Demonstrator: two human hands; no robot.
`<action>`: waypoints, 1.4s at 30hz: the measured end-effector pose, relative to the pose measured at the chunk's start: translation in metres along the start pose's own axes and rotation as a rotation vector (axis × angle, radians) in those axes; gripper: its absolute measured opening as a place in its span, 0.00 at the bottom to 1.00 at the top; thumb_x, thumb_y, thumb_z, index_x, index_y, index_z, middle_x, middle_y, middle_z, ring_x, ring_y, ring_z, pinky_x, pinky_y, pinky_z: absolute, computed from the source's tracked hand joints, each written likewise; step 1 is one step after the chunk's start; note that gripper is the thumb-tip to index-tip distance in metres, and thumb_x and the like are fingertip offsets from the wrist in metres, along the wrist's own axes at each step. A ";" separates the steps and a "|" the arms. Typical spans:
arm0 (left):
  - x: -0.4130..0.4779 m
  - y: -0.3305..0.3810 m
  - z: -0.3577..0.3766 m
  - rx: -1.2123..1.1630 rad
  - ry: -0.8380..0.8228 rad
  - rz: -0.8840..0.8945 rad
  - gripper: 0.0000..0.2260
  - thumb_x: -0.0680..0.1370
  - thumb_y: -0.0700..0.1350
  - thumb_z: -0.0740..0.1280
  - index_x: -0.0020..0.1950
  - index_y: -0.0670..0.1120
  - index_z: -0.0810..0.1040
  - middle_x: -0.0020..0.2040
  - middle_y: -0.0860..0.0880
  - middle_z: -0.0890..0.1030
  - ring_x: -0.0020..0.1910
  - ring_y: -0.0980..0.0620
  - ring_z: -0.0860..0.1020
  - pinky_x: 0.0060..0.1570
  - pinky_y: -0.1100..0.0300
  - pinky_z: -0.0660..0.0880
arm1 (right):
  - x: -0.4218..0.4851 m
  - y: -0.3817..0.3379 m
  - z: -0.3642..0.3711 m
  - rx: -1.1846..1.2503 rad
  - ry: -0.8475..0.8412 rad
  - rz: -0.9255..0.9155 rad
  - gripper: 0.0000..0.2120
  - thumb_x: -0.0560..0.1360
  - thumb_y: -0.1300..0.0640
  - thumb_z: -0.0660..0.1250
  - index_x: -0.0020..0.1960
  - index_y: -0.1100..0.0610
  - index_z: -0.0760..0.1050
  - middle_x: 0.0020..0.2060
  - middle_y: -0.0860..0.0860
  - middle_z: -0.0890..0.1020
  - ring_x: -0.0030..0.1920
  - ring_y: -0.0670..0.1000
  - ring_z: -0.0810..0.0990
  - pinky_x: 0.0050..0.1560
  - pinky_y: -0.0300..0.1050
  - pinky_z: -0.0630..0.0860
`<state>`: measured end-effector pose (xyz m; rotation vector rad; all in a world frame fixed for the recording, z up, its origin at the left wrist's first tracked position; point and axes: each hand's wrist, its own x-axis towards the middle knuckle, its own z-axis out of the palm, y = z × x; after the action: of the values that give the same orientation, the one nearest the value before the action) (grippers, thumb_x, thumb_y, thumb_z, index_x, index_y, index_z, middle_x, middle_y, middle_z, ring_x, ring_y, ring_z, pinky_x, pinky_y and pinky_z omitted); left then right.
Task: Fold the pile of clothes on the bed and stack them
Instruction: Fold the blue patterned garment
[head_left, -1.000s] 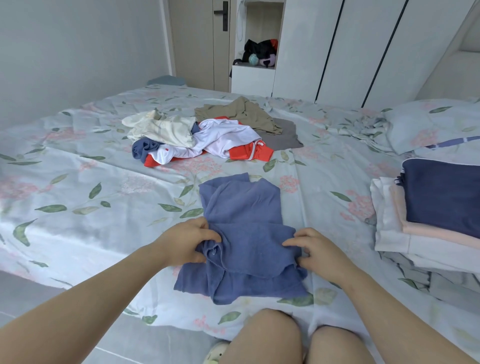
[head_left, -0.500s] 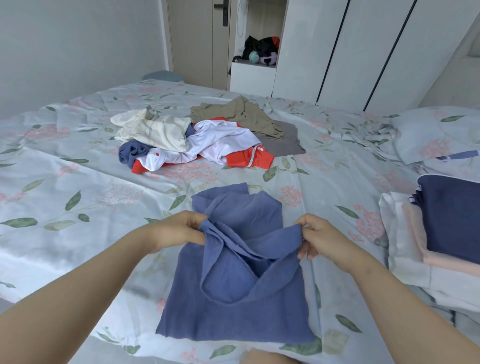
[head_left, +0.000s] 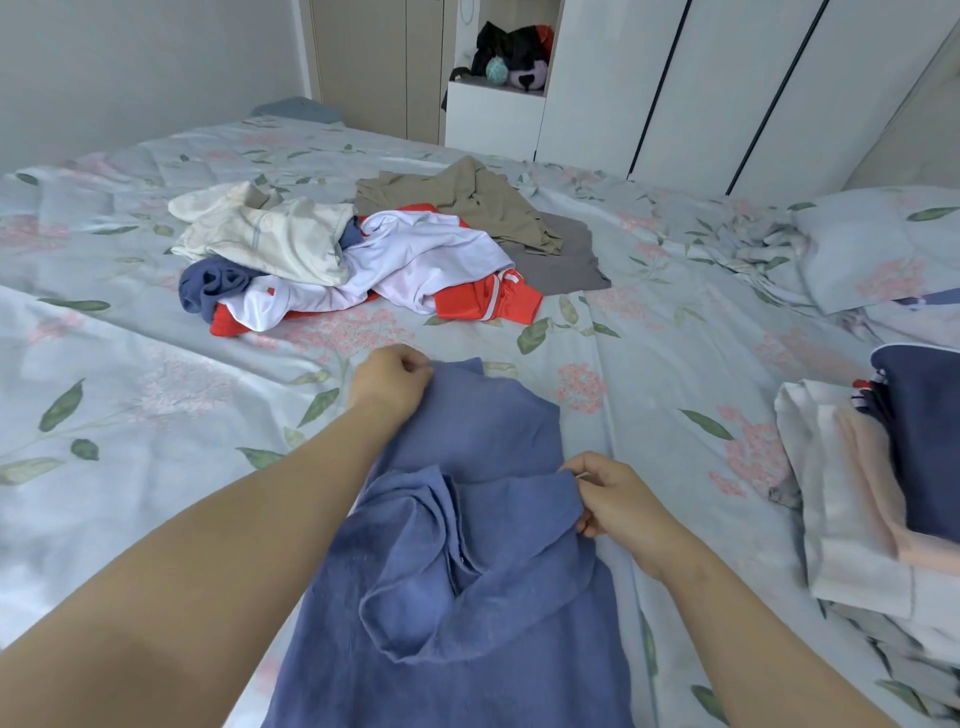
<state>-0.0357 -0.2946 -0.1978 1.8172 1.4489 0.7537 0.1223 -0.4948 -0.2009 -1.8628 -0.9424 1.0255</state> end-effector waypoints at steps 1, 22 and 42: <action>0.002 -0.003 -0.004 -0.044 0.058 -0.032 0.06 0.77 0.41 0.64 0.53 0.45 0.78 0.54 0.46 0.80 0.52 0.47 0.77 0.49 0.61 0.69 | 0.000 0.001 0.000 0.001 0.002 -0.003 0.12 0.76 0.69 0.56 0.41 0.58 0.74 0.24 0.47 0.74 0.23 0.42 0.70 0.26 0.33 0.67; -0.093 -0.019 -0.069 0.442 -0.801 0.735 0.20 0.66 0.45 0.74 0.55 0.58 0.77 0.47 0.65 0.77 0.50 0.63 0.74 0.53 0.63 0.72 | -0.024 0.012 -0.007 -0.323 -0.215 -0.313 0.27 0.66 0.64 0.74 0.61 0.45 0.73 0.54 0.39 0.79 0.52 0.38 0.76 0.53 0.33 0.72; -0.061 -0.030 -0.047 -0.449 -0.208 -0.402 0.24 0.74 0.40 0.72 0.67 0.43 0.67 0.58 0.41 0.78 0.50 0.43 0.78 0.44 0.53 0.76 | 0.022 -0.006 0.015 0.123 0.148 0.168 0.04 0.74 0.59 0.69 0.43 0.59 0.76 0.37 0.52 0.80 0.35 0.49 0.78 0.30 0.38 0.73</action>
<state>-0.1027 -0.3425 -0.1948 1.1805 1.3207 0.6025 0.1165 -0.4696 -0.2077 -1.9094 -0.6316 1.0043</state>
